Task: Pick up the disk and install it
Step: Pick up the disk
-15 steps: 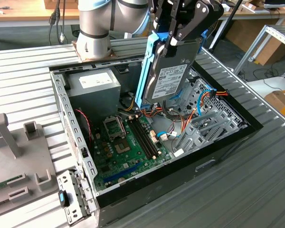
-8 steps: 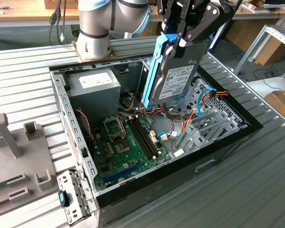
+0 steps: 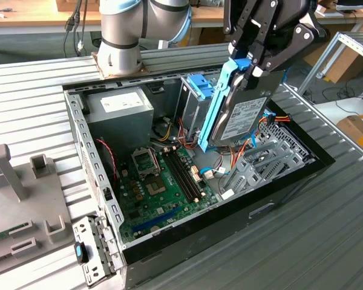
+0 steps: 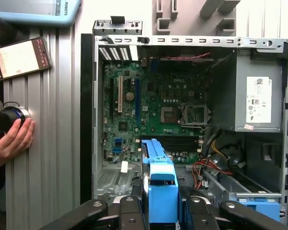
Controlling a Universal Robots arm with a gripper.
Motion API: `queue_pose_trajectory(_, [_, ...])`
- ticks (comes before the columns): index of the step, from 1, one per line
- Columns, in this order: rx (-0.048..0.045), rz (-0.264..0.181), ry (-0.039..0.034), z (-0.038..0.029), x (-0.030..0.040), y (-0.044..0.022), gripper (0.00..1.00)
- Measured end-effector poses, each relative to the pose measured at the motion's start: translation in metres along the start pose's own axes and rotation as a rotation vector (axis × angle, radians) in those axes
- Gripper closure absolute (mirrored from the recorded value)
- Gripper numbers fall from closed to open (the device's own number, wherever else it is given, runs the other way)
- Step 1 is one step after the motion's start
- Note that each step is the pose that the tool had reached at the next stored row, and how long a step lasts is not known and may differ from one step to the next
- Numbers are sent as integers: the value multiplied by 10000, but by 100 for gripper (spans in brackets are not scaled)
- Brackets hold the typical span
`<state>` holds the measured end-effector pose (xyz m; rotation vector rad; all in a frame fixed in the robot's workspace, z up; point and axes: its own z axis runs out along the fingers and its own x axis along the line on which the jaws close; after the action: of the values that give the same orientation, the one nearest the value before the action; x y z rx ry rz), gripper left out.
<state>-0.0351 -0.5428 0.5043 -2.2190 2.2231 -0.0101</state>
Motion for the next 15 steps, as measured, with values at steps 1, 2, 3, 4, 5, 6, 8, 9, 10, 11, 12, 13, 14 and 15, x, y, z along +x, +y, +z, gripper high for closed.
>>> queue_pose_trajectory(1, [0,19,13,3,0,-40,64])
queue_pose_trajectory(2, [0,27,17,6,2,-71,64])
queue_pose_trajectory(3, [0,29,22,6,3,-91,64])
queue_pose_trajectory(4, [-1,34,26,8,10,-128,64])
queue_pose_trajectory(5, [-1,35,28,11,29,-168,64])
queue_pose_trajectory(6, [-2,34,30,13,59,-193,64])
queue_pose_trajectory(8, [-1,35,30,13,61,-193,64])
queue_pose_trajectory(9, [-1,35,30,13,61,-193,64])
queue_pose_trajectory(10, [-1,32,29,13,62,-207,64])
queue_pose_trajectory(11, [-7,24,11,14,68,-220,64])
queue_pose_trajectory(12, [-9,20,0,14,72,-227,64])
queue_pose_trajectory(13, [-13,16,-16,13,78,-234,64])
queue_pose_trajectory(14, [-18,14,-47,14,95,-248,64])
queue_pose_trajectory(15, [-22,15,-49,15,108,-257,64])
